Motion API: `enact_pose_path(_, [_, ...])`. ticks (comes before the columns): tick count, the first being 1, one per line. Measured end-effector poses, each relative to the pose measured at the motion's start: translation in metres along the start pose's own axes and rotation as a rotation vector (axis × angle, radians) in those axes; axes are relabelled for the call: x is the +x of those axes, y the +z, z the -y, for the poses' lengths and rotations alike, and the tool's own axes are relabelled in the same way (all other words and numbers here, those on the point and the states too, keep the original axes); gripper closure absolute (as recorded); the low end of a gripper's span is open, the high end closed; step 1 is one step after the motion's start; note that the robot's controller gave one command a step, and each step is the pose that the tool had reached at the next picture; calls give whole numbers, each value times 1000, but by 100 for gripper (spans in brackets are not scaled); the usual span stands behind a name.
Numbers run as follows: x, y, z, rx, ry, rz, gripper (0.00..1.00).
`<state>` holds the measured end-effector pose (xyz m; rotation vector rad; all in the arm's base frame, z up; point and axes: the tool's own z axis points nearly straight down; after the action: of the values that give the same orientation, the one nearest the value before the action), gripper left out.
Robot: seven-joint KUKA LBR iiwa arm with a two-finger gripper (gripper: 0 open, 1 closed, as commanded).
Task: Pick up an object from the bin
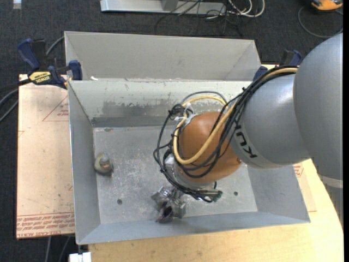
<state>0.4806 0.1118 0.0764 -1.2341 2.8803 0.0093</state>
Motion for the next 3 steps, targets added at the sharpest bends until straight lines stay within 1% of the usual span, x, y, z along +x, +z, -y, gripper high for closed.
enact_pose_path(1, [23,6,38,4,-23,0,100])
enact_pose_path(2, [15,7,23,-2,-18,2,100])
enact_pose_path(3, [78,1,78,4,-86,1,100])
